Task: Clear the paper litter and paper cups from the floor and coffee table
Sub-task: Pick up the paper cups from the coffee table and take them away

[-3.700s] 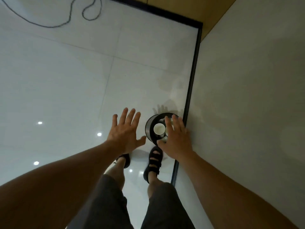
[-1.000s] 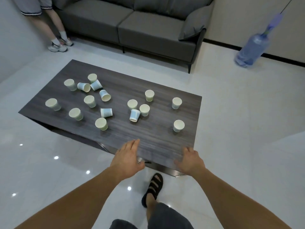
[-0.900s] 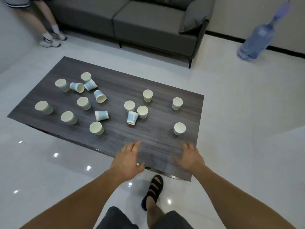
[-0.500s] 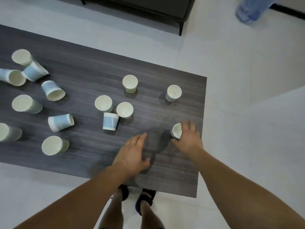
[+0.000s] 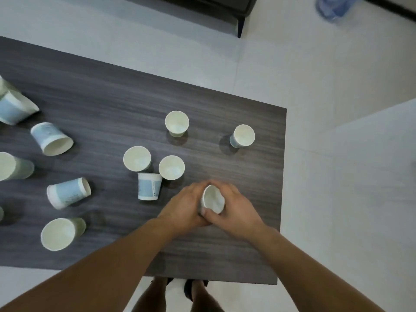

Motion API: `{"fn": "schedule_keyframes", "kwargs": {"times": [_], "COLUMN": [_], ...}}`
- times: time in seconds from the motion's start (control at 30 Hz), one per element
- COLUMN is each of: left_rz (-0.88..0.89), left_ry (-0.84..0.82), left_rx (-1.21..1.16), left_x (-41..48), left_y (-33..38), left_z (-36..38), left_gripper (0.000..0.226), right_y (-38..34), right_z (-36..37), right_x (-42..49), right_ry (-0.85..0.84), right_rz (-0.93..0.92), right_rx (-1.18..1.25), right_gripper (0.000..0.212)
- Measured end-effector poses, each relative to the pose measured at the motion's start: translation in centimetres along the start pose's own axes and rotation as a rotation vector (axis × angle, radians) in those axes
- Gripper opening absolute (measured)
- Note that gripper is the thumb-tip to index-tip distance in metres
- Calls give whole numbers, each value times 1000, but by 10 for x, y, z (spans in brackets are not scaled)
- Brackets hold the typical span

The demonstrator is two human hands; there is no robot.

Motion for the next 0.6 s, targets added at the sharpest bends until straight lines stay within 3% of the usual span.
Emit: {"fn": "schedule_keyframes", "kwargs": {"times": [0.13, 0.23, 0.3, 0.47, 0.6], "left_rz": [12, -109, -167, -213, -214], "left_ry": [97, 97, 76, 67, 86], "left_rx": [-21, 14, 26, 28, 54], "left_x": [-6, -13, -18, -19, -14], "left_y": [-1, -23, -38, -54, -44], "left_z": [-10, -2, 7, 30, 40], "left_gripper": [66, 89, 98, 87, 85], "right_y": [0, 18, 35, 67, 75], "right_z": [-21, -79, -111, -120, -87], "right_x": [17, 59, 94, 162, 162], "right_ry": [-29, 242, 327, 196, 89], "right_rz": [-21, 27, 125, 238, 226], "right_rx": [-36, -211, -304, -430, -488], "right_gripper": [76, 75, 81, 93, 72]}}
Point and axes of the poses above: each hand's wrist, its own x-axis towards the middle knuckle, its own z-axis out of the palm, y = z × x, the point moved 9 cm from there along x, towards the middle knuckle, and after that the axes turned 2 degrees about x, right-handed, at the moved point
